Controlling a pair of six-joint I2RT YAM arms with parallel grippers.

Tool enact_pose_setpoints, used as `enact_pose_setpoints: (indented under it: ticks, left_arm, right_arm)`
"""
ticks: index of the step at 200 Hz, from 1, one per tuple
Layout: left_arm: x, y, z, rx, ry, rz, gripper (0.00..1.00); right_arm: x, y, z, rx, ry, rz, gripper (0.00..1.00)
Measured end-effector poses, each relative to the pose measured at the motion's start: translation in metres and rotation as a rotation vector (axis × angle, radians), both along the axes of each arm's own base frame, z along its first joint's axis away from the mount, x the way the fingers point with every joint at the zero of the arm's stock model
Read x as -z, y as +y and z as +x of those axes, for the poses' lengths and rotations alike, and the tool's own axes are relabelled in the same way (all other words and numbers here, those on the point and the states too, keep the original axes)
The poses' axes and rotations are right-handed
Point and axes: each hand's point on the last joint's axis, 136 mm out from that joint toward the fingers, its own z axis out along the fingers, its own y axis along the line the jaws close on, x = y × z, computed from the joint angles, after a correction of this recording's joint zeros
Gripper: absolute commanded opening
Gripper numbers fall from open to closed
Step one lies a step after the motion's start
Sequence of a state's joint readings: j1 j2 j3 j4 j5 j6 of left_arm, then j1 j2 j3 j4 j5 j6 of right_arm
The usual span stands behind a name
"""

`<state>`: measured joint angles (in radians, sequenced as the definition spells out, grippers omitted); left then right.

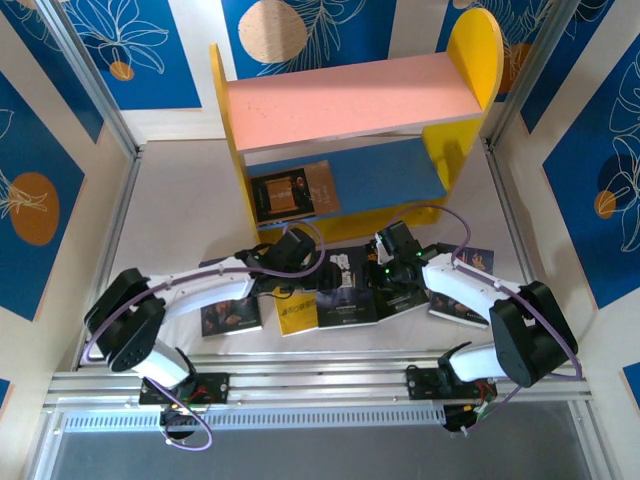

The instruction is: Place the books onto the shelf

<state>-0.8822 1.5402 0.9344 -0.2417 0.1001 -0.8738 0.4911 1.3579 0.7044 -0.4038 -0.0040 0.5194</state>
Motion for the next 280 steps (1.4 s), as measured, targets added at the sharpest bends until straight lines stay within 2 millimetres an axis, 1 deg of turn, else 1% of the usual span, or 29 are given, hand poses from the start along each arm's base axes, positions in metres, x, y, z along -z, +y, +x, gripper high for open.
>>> enact_pose_setpoints:
  ticks: [21, 40, 67, 80, 108, 134, 186, 202, 213, 230, 280]
  left_arm:
    - [0.009, -0.006, 0.002, -0.003, 0.023, -0.001, 1.0]
    - [0.019, -0.009, 0.002, 0.0, 0.042, 0.005, 1.0]
    - [0.036, -0.01, 0.002, 0.0, 0.067, 0.035, 1.0]
    - [0.036, -0.013, 0.004, 0.0, 0.068, 0.032, 1.0]
    - [0.036, -0.018, 0.007, 0.004, 0.068, 0.024, 1.0]
    - [0.036, -0.019, 0.007, -0.001, 0.077, 0.015, 1.0]
    - [0.028, -0.021, 0.006, 0.007, 0.074, -0.029, 0.97]
    - [0.02, -0.021, 0.006, 0.022, 0.052, -0.04, 0.96]
    - [0.013, -0.022, 0.006, 0.033, 0.034, -0.051, 0.94]
    - [0.007, -0.022, 0.006, 0.048, 0.015, -0.059, 0.86]
    - [0.006, -0.025, 0.004, 0.081, 0.011, -0.065, 0.65]
  right_arm:
    - [0.001, -0.001, -0.001, 0.007, 0.009, -0.002, 0.51]
    - [0.003, -0.001, -0.002, 0.013, 0.019, -0.004, 0.47]
    - [0.014, -0.002, -0.004, 0.014, 0.056, -0.023, 0.41]
    - [0.017, -0.002, -0.005, 0.015, 0.07, -0.028, 0.36]
    - [0.016, 0.004, -0.002, 0.006, 0.08, -0.01, 0.21]
    - [0.015, 0.007, 0.0, 0.007, 0.09, 0.0, 0.11]
    - [0.015, 0.008, 0.0, 0.007, 0.094, 0.004, 0.09]
    - [0.015, 0.008, 0.0, 0.007, 0.094, 0.004, 0.09]
    - [0.015, 0.008, 0.0, 0.006, 0.094, 0.006, 0.09]
    - [0.015, 0.008, 0.0, 0.006, 0.095, 0.007, 0.09]
    - [0.015, 0.011, 0.0, 0.002, 0.103, 0.017, 0.09]
